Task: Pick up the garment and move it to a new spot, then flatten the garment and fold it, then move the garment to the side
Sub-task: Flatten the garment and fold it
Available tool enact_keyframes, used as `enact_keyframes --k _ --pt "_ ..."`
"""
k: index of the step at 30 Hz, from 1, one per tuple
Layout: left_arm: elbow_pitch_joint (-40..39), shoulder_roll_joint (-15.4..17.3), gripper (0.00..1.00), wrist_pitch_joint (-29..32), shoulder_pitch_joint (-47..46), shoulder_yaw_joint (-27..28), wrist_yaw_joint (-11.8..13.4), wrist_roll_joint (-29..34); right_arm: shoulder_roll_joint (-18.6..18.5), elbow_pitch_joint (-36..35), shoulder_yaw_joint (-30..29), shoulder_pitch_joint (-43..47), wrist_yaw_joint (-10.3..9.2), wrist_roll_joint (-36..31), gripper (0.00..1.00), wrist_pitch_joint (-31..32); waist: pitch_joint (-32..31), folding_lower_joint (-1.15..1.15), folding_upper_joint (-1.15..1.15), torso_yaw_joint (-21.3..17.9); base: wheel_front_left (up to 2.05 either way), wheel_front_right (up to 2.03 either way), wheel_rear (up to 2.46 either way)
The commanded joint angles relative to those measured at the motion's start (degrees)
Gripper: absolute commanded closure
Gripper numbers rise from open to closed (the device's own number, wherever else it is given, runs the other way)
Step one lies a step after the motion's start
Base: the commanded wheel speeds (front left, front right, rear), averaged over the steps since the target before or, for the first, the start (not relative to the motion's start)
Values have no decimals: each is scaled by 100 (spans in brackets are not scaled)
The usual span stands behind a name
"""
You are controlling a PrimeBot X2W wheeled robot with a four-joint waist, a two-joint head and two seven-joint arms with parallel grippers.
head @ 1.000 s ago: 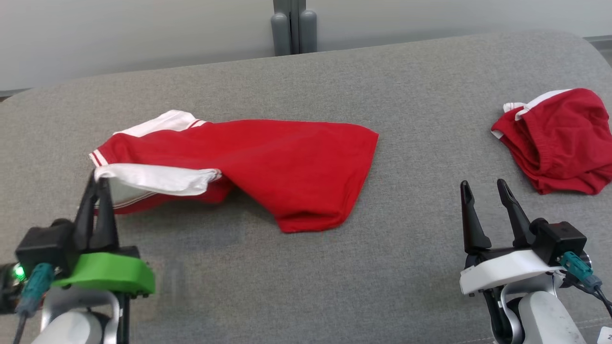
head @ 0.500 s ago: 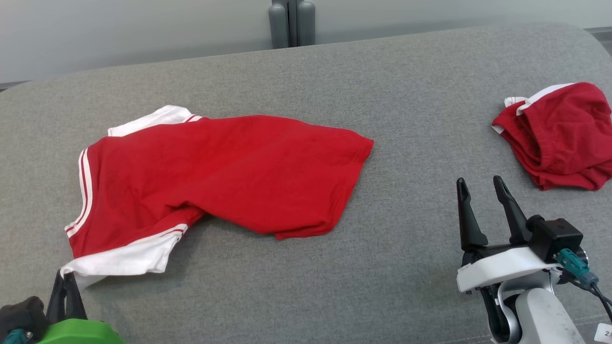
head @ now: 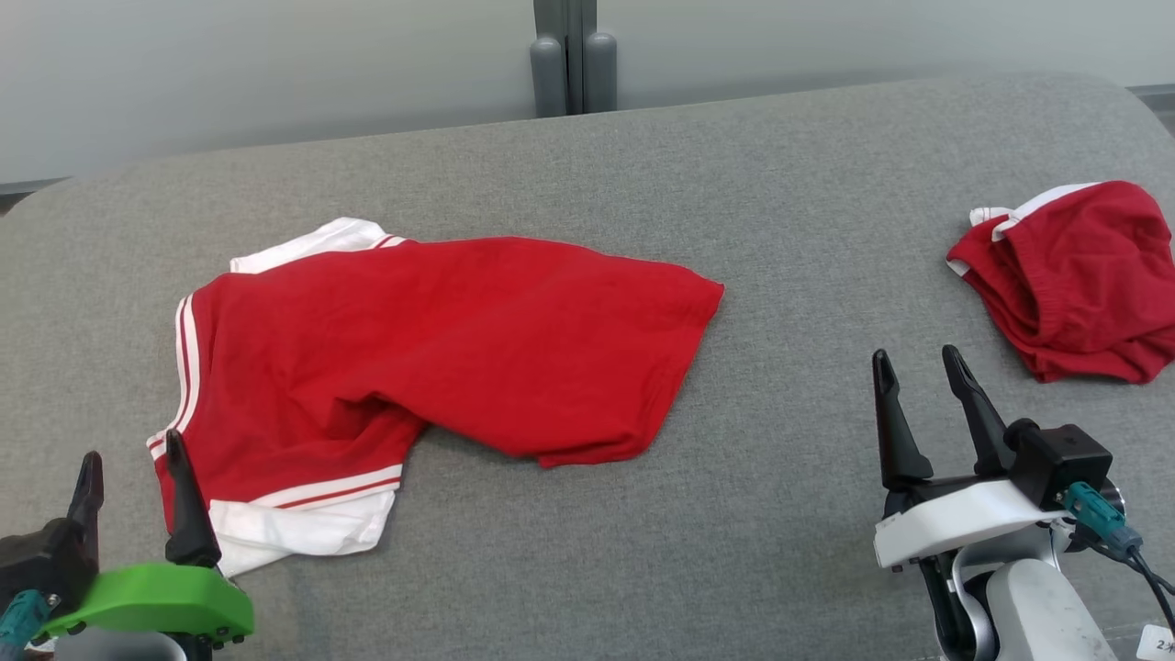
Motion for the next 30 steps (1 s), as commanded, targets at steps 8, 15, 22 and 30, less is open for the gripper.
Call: enact_keyframes --k 8,15,22,30 --pt "-146 -397 0 -98 -209 -173 -256 461 -8 360 526 60 -9 -124 0 -14 -112 0 0 271 0 0 0" --pt "144 -974 0 -99 -402 -542 -557 722 -15 1202 1435 -466 -9 -435 0 201 68 0 0 723 0 0 0" --pt "436 -1392 0 -97 -565 -553 -817 974 -16 2557 1747 -1303 -9 -1038 0 437 228 0 0 1276 0 0 0" --pt "571 -1609 0 -97 -461 -307 -959 1188 -19 3442 1613 -1771 -10 -982 100 293 270 0 0 1400 0 0 0"
